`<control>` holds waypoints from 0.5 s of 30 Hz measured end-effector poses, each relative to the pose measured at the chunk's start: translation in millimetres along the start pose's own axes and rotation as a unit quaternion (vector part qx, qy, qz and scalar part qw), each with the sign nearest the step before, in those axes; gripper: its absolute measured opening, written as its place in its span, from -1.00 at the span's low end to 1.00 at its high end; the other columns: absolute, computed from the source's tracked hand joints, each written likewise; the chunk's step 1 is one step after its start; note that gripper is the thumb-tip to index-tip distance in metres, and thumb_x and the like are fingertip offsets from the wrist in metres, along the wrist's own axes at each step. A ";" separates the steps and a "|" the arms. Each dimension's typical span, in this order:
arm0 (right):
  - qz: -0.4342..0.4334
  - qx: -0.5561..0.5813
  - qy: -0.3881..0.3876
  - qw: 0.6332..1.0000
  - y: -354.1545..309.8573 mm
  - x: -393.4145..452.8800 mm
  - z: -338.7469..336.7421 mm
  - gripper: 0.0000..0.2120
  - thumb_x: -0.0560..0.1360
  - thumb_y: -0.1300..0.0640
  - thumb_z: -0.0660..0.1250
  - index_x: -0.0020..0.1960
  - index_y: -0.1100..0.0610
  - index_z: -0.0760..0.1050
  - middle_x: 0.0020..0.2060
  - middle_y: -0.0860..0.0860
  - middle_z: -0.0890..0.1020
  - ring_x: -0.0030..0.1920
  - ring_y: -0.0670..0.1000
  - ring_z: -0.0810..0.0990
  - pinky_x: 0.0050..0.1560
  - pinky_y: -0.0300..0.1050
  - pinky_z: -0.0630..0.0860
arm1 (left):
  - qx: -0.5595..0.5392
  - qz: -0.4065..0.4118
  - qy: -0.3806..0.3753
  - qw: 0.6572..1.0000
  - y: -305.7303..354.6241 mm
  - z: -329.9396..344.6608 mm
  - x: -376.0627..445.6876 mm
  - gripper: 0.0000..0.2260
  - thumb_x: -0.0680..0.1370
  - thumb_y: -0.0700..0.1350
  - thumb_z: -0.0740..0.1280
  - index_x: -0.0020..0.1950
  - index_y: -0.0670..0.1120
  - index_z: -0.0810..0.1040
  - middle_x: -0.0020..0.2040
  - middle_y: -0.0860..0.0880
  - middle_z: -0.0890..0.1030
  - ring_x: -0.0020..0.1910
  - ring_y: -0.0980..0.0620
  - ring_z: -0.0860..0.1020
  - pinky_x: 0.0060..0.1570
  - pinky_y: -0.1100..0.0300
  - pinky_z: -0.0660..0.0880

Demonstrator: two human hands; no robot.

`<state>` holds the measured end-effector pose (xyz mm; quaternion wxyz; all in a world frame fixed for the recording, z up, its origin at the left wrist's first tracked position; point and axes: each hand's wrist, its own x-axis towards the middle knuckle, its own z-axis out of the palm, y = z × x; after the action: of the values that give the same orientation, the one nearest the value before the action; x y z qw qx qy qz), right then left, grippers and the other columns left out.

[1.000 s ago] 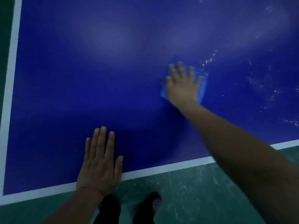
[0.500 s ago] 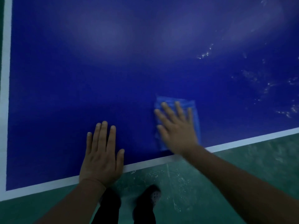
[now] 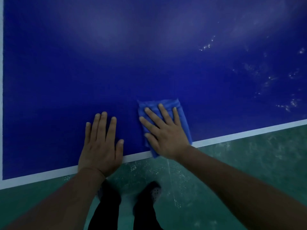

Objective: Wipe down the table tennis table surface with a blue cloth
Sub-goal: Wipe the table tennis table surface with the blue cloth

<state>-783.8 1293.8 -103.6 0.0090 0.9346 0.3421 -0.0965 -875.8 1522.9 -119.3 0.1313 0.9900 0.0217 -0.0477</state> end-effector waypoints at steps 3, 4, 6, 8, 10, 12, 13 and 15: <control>0.109 -0.008 0.007 0.994 76.4 -19.5 0.0 -0.43 0.61 -0.22 -0.05 0.59 -0.11 0.15 0.59 -0.04 0.19 0.59 0.24 0.09 0.45 0.50 0.04 | -0.005 0.001 0.000 1.000 0.1 -0.1 0.5 -0.40 0.63 0.11 -0.03 0.61 -0.18 0.16 0.63 -0.23 0.04 0.63 -0.18 -0.05 0.56 -0.20 -0.12; 0.206 0.000 0.002 0.979 108.5 -17.6 -1.9 -0.41 0.59 -0.24 -0.09 0.60 -0.14 0.12 0.61 -0.07 0.15 0.60 0.22 0.05 0.47 0.48 0.01 | -0.007 0.004 0.001 1.000 0.1 -0.3 0.3 -0.41 0.63 0.11 -0.03 0.60 -0.17 0.18 0.63 -0.23 0.05 0.63 -0.18 -0.05 0.56 -0.21 -0.12; 0.399 0.069 0.008 0.914 154.9 -8.9 -10.5 -0.40 0.59 -0.24 -0.14 0.62 -0.18 0.02 0.63 -0.12 0.01 0.61 0.16 -0.07 0.50 0.43 -0.12 | -0.006 0.014 0.003 1.000 0.1 -0.8 0.0 -0.42 0.64 0.11 -0.03 0.60 -0.15 0.21 0.63 -0.22 0.07 0.63 -0.19 -0.04 0.56 -0.23 -0.10; 0.502 0.123 0.038 0.855 158.9 7.4 -17.8 -0.42 0.62 -0.22 -0.13 0.63 -0.16 -0.03 0.63 -0.12 -0.05 0.61 0.16 -0.13 0.49 0.44 -0.16 | -0.002 0.023 0.005 1.000 0.0 -0.9 0.3 -0.44 0.65 0.10 -0.03 0.59 -0.14 0.22 0.63 -0.21 0.09 0.62 -0.19 -0.03 0.56 -0.22 -0.10; 0.479 0.118 0.041 0.869 128.2 19.9 -14.3 -0.44 0.65 -0.20 -0.11 0.63 -0.16 -0.04 0.63 -0.11 -0.04 0.61 0.19 -0.12 0.48 0.46 -0.16 | 0.001 0.023 0.005 1.000 0.7 -1.0 0.2 -0.45 0.65 0.10 -0.03 0.59 -0.11 0.22 0.63 -0.20 0.08 0.63 -0.16 -0.04 0.56 -0.17 -0.15; 0.344 0.079 0.042 0.935 76.3 11.1 -4.2 -0.45 0.65 -0.20 -0.09 0.62 -0.14 0.03 0.62 -0.10 0.04 0.61 0.20 -0.05 0.48 0.42 -0.16 | 0.002 0.019 0.002 1.000 1.0 -2.3 0.0 -0.45 0.65 0.11 -0.02 0.59 -0.10 0.22 0.63 -0.18 0.08 0.63 -0.14 -0.05 0.56 -0.15 -0.17; 0.269 0.054 0.036 0.961 53.1 -3.9 0.3 -0.45 0.64 -0.21 -0.09 0.61 -0.13 0.07 0.62 -0.09 0.08 0.61 0.20 -0.04 0.49 0.40 -0.17 | 0.003 0.018 0.001 1.000 1.4 -2.9 0.1 -0.45 0.65 0.11 -0.03 0.59 -0.10 0.23 0.63 -0.18 0.08 0.63 -0.14 -0.04 0.56 -0.16 -0.16; 0.179 0.033 0.028 0.983 40.4 -34.9 8.3 -0.45 0.65 -0.23 -0.09 0.60 -0.13 0.12 0.61 -0.09 0.11 0.62 0.17 -0.05 0.52 0.39 -0.16 | 0.007 0.016 0.002 1.000 1.8 -4.2 0.1 -0.44 0.65 0.11 -0.04 0.59 -0.12 0.24 0.63 -0.17 0.10 0.63 -0.15 -0.02 0.57 -0.17 -0.11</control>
<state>-785.4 1239.9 -107.2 -0.0142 0.9828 0.1665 -0.0782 -875.3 1522.2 -114.8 0.1246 0.9912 0.0058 -0.0441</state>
